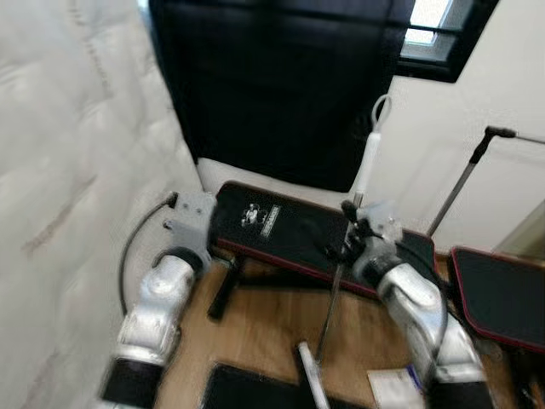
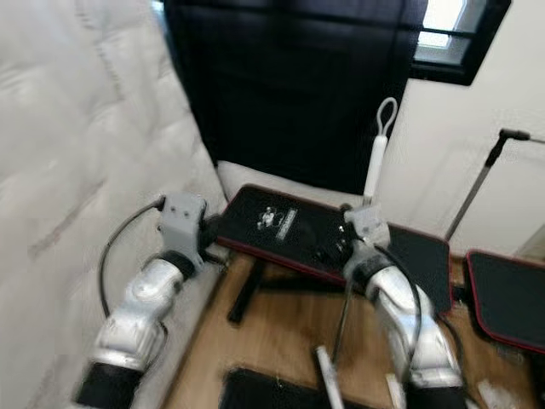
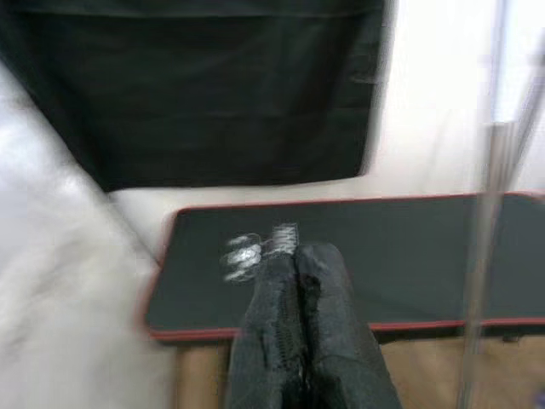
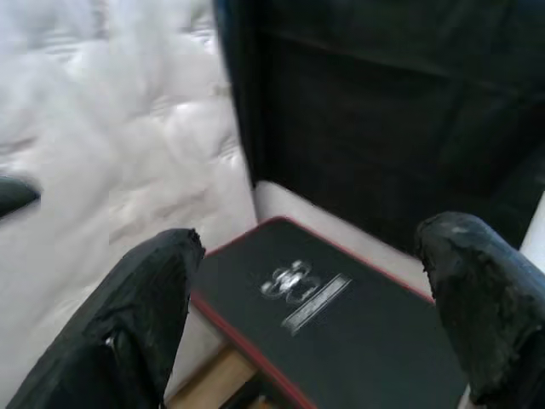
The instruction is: Sweep floor
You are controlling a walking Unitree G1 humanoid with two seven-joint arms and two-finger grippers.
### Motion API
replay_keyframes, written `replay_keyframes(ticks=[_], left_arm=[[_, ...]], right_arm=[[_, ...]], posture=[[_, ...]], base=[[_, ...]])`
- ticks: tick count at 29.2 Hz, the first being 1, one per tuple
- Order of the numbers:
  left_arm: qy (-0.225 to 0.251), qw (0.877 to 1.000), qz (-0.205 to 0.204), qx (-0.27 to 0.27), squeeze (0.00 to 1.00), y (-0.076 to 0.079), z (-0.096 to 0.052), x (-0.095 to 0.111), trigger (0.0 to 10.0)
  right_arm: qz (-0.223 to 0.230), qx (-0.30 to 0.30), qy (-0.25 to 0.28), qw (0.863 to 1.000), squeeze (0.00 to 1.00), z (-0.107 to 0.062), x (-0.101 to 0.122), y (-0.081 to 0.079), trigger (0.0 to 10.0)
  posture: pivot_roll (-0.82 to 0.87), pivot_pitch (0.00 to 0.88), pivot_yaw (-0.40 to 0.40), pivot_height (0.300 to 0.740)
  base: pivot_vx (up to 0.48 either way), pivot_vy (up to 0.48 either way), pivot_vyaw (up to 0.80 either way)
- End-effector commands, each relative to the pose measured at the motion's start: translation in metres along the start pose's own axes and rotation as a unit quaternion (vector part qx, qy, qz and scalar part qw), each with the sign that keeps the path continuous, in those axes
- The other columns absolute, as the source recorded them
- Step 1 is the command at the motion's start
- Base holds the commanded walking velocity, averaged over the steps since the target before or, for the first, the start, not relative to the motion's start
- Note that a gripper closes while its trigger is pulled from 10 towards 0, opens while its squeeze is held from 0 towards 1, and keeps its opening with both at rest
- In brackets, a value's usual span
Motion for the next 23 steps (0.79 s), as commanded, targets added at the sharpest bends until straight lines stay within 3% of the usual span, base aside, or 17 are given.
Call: replay_keyframes(ticks=[1, 7, 11, 14, 23], left_arm=[[-0.007, 1.000, 0.008, 0.012, 0.00, -0.008, -0.003, -0.003, 10.0], [-0.005, 1.000, 0.005, 0.014, 0.00, -0.007, -0.003, -0.002, 10.0], [-0.005, 1.000, 0.005, 0.014, 0.00, -0.007, -0.002, -0.002, 10.0], [0.002, 1.000, 0.004, 0.012, 0.00, -0.006, -0.002, 0.000, 10.0], [0.001, 1.000, 0.016, 0.003, 0.00, -0.004, -0.003, 0.000, 10.0]], right_arm=[[0.002, 0.017, 0.012, 1.000, 0.00, 0.001, 0.004, -0.007, 10.0], [-0.048, 0.063, 0.013, 0.997, 0.00, -0.001, 0.007, -0.018, 10.0], [-0.036, 0.061, 0.015, 0.997, 0.00, 0.000, 0.007, -0.016, 10.0], [-0.023, 0.045, 0.012, 0.999, 0.00, 0.000, 0.006, -0.011, 10.0], [0.009, -0.006, 0.011, 1.000, 0.00, 0.000, 0.005, 0.001, 10.0]], posture=[[-0.14, 0.039, -0.123, 0.740], [-0.15, 0.039, -0.133, 0.740], [-0.15, 0.039, -0.134, 0.740], [-0.16, 0.042, -0.130, 0.740], [-0.15, 0.041, -0.128, 0.740]], base=[[0.405, 0.000, 0.00], [0.407, 0.000, 0.13], [0.407, 0.000, 0.73], [0.317, 0.000, 0.00], [0.000, 0.000, 0.00]])
Point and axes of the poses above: a point about 5 cm out from each wrist's last joint towards the gripper, its own z axis pointing out of the wrist towards the gripper, its own x axis along the axis of the wrist's last joint, y = z × x, the point moved 3 cm from there along z, pointing out of the wrist towards the gripper, and after that the axes turned 4 degrees about -z, right-handed, at the moved point
